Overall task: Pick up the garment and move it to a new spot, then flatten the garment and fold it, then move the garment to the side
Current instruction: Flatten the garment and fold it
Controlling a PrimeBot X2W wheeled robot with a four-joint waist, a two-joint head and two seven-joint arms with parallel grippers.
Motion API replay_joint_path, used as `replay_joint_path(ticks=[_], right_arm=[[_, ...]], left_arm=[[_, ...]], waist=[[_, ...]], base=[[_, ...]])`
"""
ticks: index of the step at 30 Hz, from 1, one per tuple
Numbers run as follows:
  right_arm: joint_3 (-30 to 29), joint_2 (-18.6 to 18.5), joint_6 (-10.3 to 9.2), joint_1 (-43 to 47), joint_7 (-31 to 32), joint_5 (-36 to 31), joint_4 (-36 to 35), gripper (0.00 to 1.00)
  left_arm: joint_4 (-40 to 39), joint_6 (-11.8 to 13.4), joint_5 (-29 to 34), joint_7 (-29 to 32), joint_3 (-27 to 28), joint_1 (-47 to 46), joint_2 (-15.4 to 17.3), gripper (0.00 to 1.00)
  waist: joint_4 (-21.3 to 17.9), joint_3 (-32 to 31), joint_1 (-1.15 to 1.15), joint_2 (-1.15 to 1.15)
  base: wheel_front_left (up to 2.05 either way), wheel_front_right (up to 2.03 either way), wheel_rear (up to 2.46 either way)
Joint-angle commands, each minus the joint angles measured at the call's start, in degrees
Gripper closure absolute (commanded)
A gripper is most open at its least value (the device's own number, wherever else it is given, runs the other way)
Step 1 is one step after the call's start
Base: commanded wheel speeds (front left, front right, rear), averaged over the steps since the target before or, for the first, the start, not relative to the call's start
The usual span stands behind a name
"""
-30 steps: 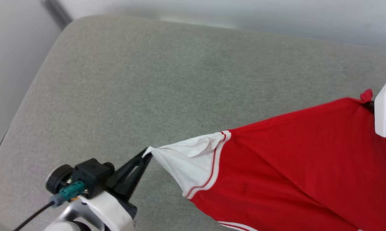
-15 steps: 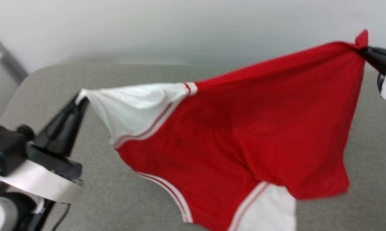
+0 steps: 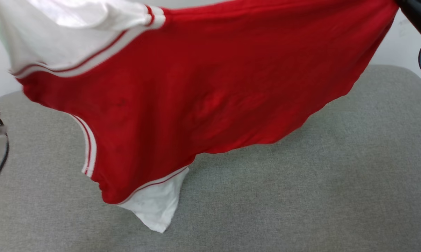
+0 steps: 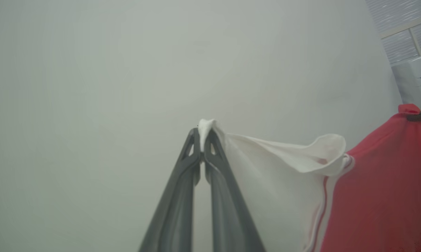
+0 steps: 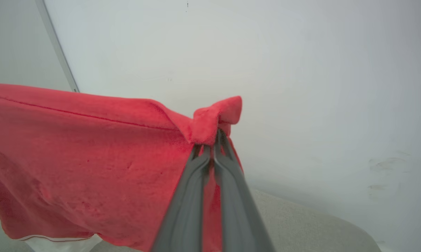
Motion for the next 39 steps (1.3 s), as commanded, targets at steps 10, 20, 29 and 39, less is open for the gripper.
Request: replay_joint_path(ticks=[10, 20, 29, 39], right_arm=[[-4.1, 2.9, -0.04, -5.7, -0.1, -3.5, -6.2, 1.00], [-3.6, 2.6, -0.04, -16.6, -2.1, -9.2, -4.5, 1.00], [-0.5, 0.5, -0.07, -32.9, -8.1, -13.8, 6.1, 1.00], [2.5, 0.7, -0.08, -47.5, -19.1, -21.8, 20.9, 1.00]], left_arm=[[4.6, -3.0, -0.4, 2.3, 0.0, -18.0, 1.5, 1.00], [17.9, -8.6, 3.1, 3.9, -5.2, -41.6, 0.0, 1.00], [36.6, -13.5, 8.7, 0.9, -9.8, -65.8, -5.5, 1.00], [56.4, -16.4, 12.7, -8.8, -14.0, -83.0, -13.7, 1.00]], waist=[[-0.9, 7.4, 0.00, 0.00], [0.0, 19.4, 0.00, 0.00], [1.1, 30.5, 0.00, 0.00], [3.9, 38.9, 0.00, 0.00]], base=[[0.00, 0.00, 0.00], [0.00, 0.00, 0.00], [0.00, 0.00, 0.00], [0.00, 0.00, 0.00]])
